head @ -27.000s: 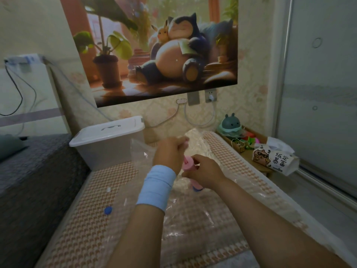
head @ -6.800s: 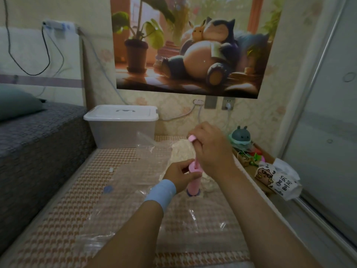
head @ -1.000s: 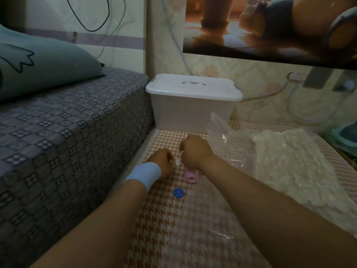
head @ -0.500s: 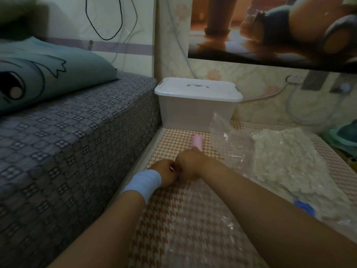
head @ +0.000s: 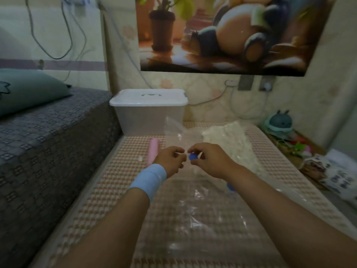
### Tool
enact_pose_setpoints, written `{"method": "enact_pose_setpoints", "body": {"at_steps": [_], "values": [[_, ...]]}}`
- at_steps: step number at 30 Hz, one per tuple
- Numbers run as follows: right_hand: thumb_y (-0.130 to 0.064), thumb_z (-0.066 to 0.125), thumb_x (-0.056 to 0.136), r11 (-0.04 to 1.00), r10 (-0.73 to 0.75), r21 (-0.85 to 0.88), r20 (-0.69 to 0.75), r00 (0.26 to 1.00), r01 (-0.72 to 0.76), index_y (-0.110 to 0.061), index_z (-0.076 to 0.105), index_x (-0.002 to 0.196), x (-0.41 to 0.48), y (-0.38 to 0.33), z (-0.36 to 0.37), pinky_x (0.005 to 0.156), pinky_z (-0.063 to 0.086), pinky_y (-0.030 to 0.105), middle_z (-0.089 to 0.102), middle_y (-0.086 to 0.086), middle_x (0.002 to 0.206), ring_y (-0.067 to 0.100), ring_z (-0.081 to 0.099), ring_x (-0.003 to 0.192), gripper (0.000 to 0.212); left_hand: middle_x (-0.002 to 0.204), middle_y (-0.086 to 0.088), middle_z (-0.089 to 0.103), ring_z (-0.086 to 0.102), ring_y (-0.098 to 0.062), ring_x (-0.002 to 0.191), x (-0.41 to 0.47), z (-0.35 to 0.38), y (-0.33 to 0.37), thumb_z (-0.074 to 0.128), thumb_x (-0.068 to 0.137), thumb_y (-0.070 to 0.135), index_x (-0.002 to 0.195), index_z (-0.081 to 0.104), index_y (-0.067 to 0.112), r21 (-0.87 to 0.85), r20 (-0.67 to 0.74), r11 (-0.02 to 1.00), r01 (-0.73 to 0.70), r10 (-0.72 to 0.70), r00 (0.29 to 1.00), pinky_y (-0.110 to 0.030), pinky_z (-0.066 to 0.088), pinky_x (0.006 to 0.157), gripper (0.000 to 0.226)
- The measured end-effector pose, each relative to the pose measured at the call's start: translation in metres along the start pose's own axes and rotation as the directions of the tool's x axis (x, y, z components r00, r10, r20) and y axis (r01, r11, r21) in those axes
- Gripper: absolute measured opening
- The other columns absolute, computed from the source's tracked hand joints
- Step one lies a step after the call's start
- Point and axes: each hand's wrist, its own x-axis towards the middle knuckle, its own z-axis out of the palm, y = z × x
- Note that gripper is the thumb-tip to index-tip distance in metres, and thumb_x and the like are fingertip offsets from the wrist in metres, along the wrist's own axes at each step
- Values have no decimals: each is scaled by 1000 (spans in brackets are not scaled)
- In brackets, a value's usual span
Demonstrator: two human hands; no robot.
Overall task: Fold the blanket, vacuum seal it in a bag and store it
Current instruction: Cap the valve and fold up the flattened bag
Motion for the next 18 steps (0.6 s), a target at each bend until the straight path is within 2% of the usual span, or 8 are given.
{"method": "enact_pose_setpoints", "body": {"at_steps": [3,6,8,11,13,15,18], "values": [[-31,78,84,982,187,44,-131,974,-182,-19,71,105,-40,47,-25,78,50,25,68,-5,97,6,60,78,26,113,1,67,63,-17,102,1,42,20,59,91,30,119,63,23,329,72,936,-127,109,991,-33,49,94,29],[-37,75,85,945,327,48,-167,930,-324,-21,70,94,-72,83,-40,72,56,36,67,-4,83,10,62,69,19,122,4,63,60,-17,108,1,85,32,59,91,30,120,63,25,425,152,886,-187,134,979,-29,46,95,30],[-35,72,89,934,356,30,-169,919,-357,-22,69,98,-90,104,-45,69,54,33,66,-4,83,10,61,72,17,130,1,58,56,-20,114,3,113,34,59,91,31,125,61,25,501,217,839,-211,114,970,-30,45,96,34],[-24,74,86,938,336,-56,-108,936,-343,-21,69,111,-101,126,-44,76,44,25,68,0,102,11,58,85,25,137,0,44,43,-23,127,8,140,27,65,85,39,133,53,27,670,282,689,-278,110,953,-38,41,104,51],[-18,75,83,947,305,-84,-70,950,-310,-19,70,113,-97,130,-40,82,47,26,68,1,108,12,59,90,30,137,0,35,35,-22,127,9,150,19,71,79,42,137,48,27,710,313,619,-335,149,938,-38,40,105,64],[-22,78,79,953,280,-111,-23,960,-280,-18,71,113,-89,129,-36,84,49,27,68,0,105,14,61,93,34,138,0,29,30,-23,128,9,152,14,73,77,41,139,44,26,697,307,621,-358,193,932,-37,38,106,70],[-26,81,75,954,230,-216,94,969,-206,-18,74,100,-76,126,-28,72,47,30,68,1,89,17,60,81,28,142,-1,29,27,-25,131,13,149,10,71,72,52,140,40,28,727,279,556,-403,297,913,-38,33,109,78]]}}
